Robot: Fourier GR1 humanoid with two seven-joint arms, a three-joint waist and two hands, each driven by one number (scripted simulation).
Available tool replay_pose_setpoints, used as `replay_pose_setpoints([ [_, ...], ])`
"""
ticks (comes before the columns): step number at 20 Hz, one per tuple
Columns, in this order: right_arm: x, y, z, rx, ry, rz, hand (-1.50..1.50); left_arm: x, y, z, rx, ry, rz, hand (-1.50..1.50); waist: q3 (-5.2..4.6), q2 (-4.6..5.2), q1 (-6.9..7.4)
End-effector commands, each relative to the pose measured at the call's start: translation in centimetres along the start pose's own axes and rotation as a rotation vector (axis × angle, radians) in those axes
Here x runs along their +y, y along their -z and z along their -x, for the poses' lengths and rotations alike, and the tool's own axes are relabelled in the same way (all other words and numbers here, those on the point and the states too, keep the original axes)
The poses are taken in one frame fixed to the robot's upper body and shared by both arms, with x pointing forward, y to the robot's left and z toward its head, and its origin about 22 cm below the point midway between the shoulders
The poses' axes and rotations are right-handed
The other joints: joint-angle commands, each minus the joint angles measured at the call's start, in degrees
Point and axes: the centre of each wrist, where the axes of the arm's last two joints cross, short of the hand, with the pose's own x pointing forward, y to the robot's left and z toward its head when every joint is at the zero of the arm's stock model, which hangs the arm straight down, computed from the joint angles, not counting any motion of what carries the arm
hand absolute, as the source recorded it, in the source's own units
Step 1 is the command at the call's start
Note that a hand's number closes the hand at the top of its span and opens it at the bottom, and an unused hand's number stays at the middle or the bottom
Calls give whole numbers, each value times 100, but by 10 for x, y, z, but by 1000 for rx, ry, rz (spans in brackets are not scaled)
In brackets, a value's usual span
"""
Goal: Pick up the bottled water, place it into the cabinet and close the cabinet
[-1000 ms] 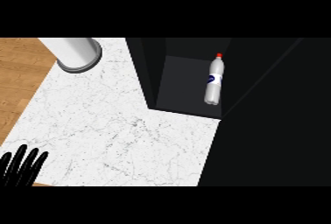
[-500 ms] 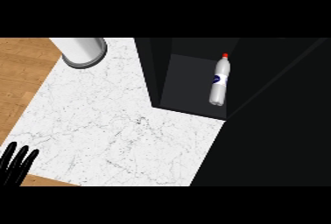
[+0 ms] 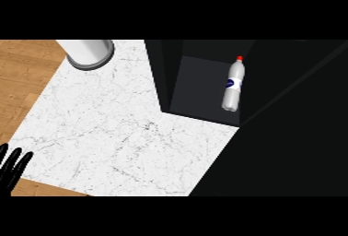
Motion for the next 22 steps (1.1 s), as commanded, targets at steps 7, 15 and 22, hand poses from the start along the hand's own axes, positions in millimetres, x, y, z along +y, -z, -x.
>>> replay_pose_setpoints([
  [7,-28,68,37,54,310,83,150,7,2,-8,-7,-19,12,-150,66,28,28],
  [15,-93,113,54,115,266,333,150,17,-12,-14,-4,-13,-40,-150,83,-97,-176],
  [22,-151,177,64,170,213,494,150,23,-24,-14,-7,-41,-68,-150,104,-130,-449],
])
